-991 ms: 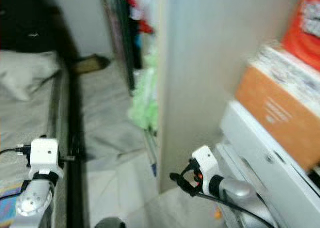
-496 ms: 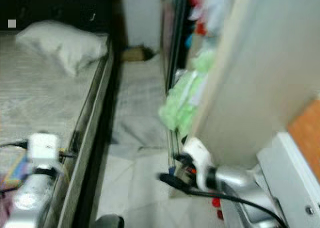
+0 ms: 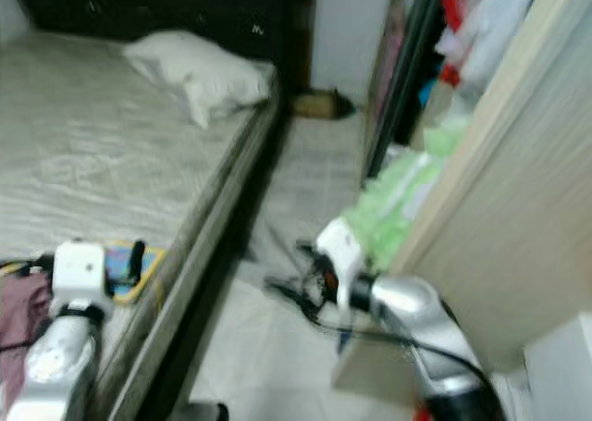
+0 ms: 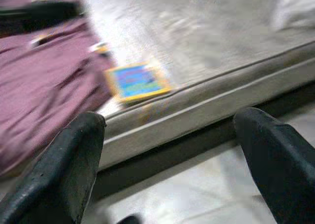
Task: Clean up the room
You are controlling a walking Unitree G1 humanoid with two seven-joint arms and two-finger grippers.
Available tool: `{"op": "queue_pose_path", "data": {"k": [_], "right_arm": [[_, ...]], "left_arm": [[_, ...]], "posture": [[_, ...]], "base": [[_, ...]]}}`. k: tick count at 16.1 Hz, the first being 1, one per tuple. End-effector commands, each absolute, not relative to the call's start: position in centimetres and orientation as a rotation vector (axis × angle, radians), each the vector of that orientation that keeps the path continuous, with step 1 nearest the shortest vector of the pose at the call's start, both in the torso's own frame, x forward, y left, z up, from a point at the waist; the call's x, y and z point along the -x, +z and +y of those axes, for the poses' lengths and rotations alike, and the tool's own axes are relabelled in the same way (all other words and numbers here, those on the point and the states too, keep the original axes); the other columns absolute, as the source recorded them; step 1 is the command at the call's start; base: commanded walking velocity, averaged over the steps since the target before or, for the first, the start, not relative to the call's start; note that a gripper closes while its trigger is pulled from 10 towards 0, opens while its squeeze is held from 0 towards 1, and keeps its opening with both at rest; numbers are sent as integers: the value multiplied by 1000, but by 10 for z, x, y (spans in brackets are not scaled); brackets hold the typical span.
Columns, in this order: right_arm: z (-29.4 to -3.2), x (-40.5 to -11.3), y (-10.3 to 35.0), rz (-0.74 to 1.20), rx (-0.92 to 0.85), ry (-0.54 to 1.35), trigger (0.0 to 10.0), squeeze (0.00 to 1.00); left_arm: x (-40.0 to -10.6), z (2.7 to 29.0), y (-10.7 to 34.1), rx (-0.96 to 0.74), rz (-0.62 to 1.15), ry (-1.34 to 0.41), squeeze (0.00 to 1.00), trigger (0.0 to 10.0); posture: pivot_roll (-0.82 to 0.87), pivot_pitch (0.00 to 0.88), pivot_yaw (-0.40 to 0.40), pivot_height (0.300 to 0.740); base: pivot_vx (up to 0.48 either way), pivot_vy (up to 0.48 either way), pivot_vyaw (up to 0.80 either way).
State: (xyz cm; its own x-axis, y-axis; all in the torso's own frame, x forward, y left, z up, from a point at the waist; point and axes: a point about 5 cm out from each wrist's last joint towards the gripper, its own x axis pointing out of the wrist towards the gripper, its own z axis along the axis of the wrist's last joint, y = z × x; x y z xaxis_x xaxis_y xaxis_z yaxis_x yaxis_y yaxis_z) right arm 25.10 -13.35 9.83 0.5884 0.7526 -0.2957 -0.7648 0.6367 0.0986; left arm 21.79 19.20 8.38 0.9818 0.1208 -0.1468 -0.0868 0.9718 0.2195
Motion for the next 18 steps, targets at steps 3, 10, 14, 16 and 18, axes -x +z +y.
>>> {"op": "queue_pose_path", "data": {"k": [3, 10, 14, 16, 18], "right_arm": [[-128, -266, 112, 182, 31, 700, 10000, 0], [-110, -268, 115, 76, -4, 541, 10000, 0], [-114, -271, 117, 20, 55, 477, 10000, 0], [-118, -271, 115, 19, 58, 434, 10000, 0], [-117, -272, 115, 6, 44, 423, 10000, 0]], "left_arm": [[-219, 188, 83, -204, 166, 96, 0, 10000], [-223, 183, 86, -176, 128, 92, 0, 10000], [-226, 180, 89, -118, 102, 106, 0, 10000], [-227, 181, 90, -114, 91, 110, 0, 10000], [-229, 180, 92, -130, 75, 103, 0, 10000]], "posture": [[-4, 0, -46, 740], [-15, 0, -27, 740], [-18, 0, -25, 740], [-11, 0, -30, 740], [-7, 0, -27, 740]], "base": [[0, 0, 800], [0, 0, 800], [0, 0, 800], [0, 0, 800], [0, 0, 800]]}}
